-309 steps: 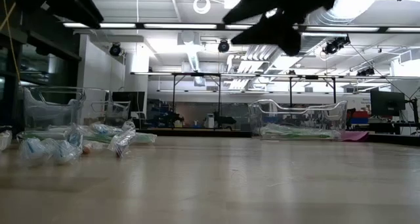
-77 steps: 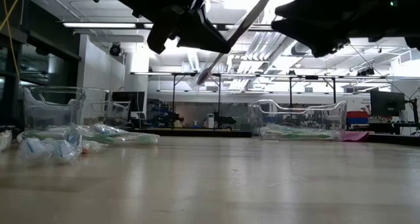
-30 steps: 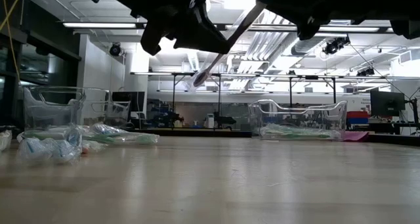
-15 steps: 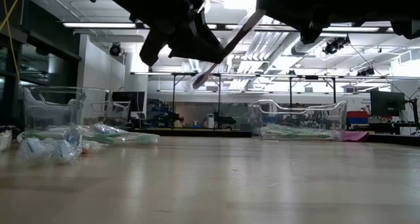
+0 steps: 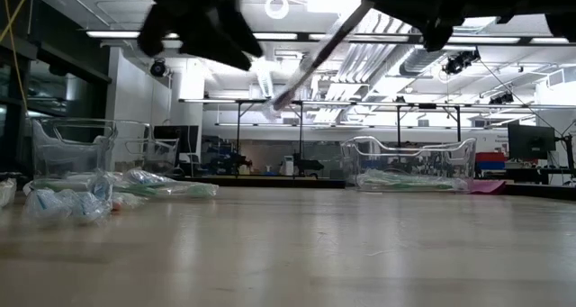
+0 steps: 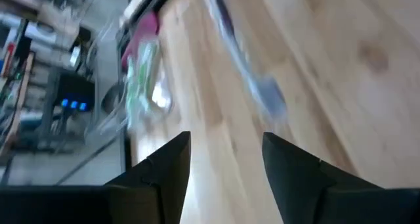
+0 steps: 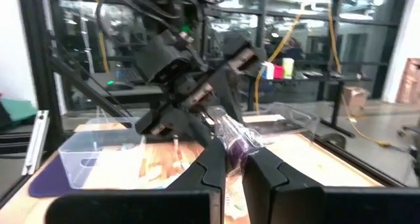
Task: Pick & Place Toothbrushes
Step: Put the violet toothbrush into the green bin
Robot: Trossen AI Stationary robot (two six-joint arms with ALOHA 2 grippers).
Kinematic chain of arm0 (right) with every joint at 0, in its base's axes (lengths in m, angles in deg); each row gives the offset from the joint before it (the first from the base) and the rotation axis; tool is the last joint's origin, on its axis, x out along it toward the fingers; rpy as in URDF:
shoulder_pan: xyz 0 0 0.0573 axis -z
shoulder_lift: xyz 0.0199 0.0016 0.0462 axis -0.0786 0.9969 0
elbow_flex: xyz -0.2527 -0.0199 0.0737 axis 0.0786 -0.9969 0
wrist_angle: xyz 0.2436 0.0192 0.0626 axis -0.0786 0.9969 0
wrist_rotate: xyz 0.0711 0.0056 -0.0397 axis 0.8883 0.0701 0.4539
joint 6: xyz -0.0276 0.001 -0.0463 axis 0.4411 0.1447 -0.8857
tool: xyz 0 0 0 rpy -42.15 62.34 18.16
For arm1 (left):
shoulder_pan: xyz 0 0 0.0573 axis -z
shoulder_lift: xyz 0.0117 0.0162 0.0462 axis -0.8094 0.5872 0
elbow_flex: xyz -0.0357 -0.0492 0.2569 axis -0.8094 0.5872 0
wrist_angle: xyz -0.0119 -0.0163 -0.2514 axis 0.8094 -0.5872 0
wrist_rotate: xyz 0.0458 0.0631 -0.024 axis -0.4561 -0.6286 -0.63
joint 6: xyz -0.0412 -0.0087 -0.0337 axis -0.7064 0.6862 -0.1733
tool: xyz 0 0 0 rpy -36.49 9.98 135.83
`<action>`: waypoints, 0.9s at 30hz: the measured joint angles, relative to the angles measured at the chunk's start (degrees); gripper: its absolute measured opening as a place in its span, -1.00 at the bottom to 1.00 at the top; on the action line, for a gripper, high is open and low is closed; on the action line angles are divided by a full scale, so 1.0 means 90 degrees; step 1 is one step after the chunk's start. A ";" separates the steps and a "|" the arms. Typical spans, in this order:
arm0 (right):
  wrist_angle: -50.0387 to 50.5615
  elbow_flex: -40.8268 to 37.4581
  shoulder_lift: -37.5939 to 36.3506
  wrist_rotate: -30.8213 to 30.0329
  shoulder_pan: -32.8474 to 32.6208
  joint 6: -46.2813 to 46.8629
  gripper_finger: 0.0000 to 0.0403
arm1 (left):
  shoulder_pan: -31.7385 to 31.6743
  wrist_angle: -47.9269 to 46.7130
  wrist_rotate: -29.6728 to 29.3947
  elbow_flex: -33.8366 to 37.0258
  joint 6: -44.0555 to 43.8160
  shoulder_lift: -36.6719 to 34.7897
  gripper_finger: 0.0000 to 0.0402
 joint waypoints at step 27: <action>0.7512 0.1517 -0.3470 -0.0092 -0.2033 0.3330 -0.89 | 0.0748 -0.2353 -0.1745 -0.0001 -0.1339 -0.0592 -0.09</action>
